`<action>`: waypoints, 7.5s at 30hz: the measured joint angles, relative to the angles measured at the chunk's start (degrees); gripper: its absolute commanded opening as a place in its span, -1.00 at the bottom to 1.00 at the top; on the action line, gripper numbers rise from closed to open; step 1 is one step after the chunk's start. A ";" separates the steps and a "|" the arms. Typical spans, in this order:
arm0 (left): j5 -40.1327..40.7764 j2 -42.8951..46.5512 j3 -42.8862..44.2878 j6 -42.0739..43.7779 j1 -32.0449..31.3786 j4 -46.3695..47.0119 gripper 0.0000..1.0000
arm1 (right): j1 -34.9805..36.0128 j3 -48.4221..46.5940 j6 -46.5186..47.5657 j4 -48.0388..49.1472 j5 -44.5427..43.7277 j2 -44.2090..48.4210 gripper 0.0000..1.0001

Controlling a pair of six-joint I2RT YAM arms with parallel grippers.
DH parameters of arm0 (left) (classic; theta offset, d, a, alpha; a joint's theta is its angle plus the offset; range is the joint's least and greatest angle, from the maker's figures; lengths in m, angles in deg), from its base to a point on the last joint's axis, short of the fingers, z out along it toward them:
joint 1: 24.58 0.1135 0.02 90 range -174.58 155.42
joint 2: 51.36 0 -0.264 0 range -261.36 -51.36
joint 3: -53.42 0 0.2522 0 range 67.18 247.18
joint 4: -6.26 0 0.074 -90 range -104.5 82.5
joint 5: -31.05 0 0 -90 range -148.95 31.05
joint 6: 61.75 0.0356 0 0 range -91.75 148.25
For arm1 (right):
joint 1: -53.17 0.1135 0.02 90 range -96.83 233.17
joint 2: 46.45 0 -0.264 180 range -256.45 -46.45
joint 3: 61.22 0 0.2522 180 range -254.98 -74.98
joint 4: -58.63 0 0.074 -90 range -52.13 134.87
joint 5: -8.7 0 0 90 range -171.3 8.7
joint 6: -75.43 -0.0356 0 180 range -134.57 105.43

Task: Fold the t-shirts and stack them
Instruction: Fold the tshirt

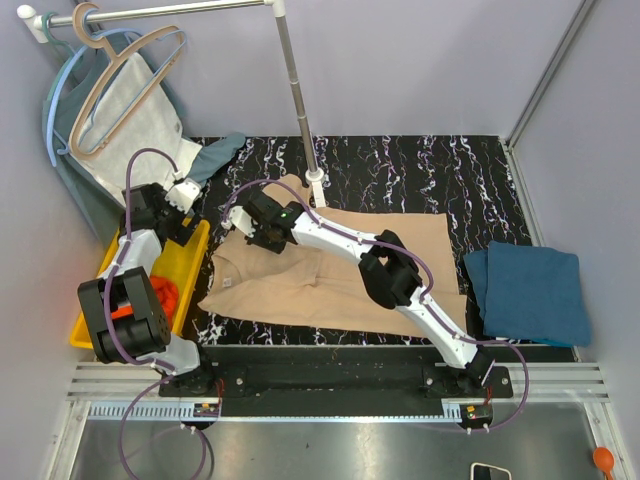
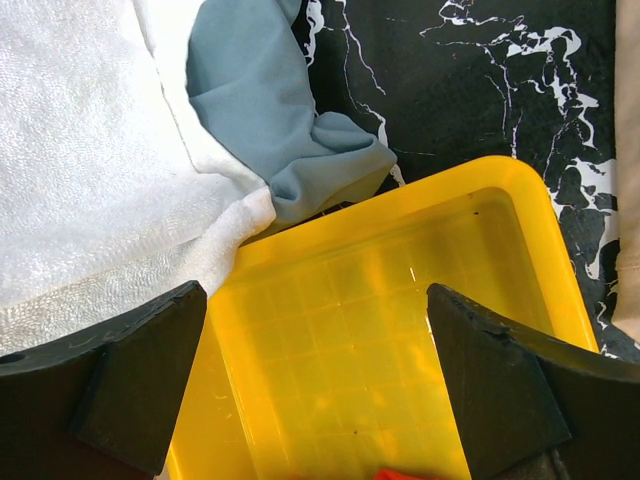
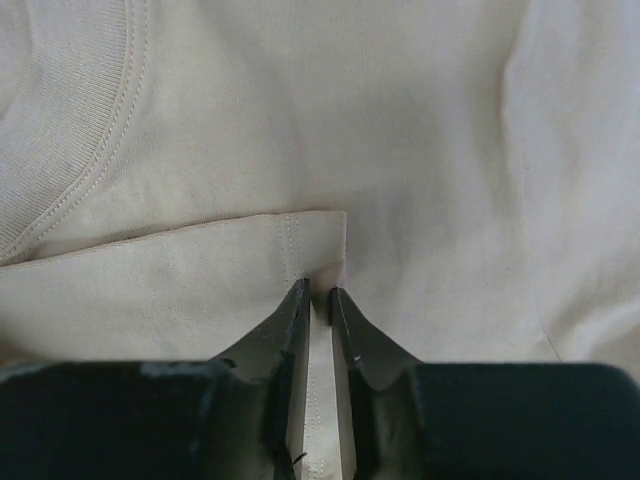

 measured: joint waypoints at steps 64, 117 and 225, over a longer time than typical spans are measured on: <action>0.04 0.00 -1.57 1.73 0.13 0.50 0.98 | -1.46 -6.56 5.60 -0.20 -7.48 0.00 -1.00; -0.44 -9.94 26.08 -12.15 -24.30 -21.59 0.98 | -27.87 45.94 1.60 9.31 -20.06 40.74 0.97; 0.37 -43.74 51.65 8.20 -34.14 -25.27 -1.00 | -58.90 39.08 3.78 8.83 13.92 22.40 0.08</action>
